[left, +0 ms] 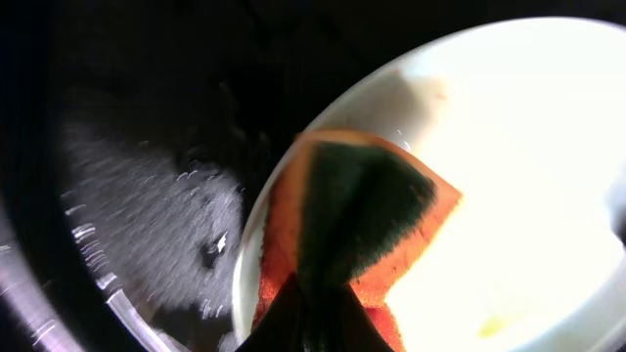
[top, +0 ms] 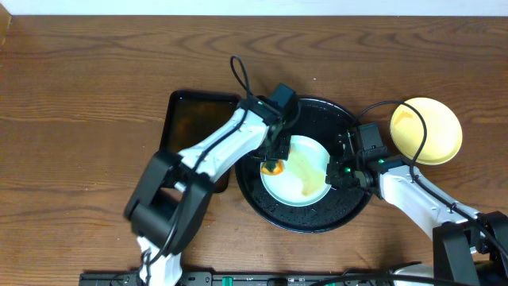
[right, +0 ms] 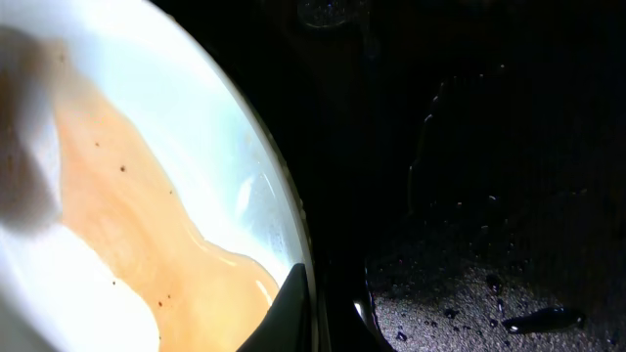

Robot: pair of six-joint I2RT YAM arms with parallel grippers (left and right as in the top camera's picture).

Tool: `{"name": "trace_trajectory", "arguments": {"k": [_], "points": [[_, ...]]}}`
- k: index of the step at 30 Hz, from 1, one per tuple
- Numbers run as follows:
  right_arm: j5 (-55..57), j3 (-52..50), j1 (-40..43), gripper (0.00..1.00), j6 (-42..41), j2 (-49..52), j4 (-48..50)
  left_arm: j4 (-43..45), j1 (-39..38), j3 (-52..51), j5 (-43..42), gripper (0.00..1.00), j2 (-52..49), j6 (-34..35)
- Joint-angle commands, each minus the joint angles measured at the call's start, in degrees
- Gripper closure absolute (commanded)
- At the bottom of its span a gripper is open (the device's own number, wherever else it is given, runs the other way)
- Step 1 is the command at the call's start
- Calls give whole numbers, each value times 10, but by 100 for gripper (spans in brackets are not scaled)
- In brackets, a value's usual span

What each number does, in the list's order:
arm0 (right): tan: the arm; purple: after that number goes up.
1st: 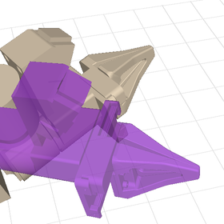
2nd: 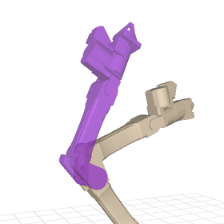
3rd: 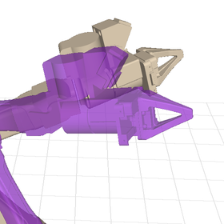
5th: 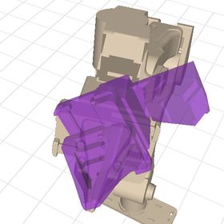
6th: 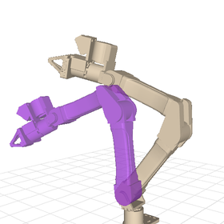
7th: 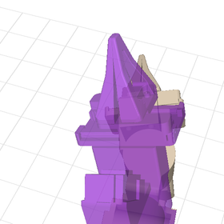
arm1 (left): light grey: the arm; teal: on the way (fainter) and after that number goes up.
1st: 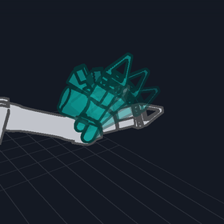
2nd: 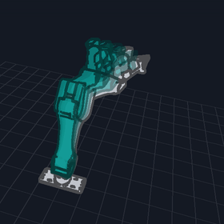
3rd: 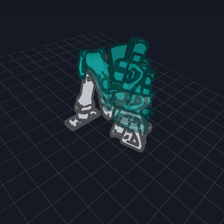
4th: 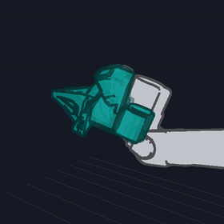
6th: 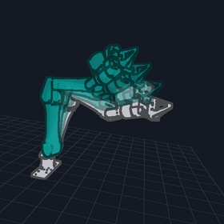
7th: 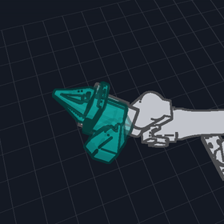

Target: Clean dirty plates on tray and stack at the side

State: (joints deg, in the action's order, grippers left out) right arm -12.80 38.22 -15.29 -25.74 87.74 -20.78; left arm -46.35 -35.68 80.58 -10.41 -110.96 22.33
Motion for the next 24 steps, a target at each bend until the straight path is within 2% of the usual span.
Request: {"name": "trace_trajectory", "arguments": {"k": [1, 5, 14, 16, 24], "points": [[40, -2, -3, 99, -3, 11, 12, -7, 10, 2, 58, 93, 85, -17], [40, -1, -3, 99, -3, 11, 49, -25, 39, 2, 90, 93, 123, -17], [64, 27, -3, 99, 74, -32, 66, -48, 159, 2, 64, 93, 127, -8], [88, 39, -3, 99, 96, -57, 62, -47, 189, 2, 39, 92, 127, -12], [193, 68, -4, 99, 218, -149, 37, -19, 291, -12, -167, 92, 125, -115]]}}
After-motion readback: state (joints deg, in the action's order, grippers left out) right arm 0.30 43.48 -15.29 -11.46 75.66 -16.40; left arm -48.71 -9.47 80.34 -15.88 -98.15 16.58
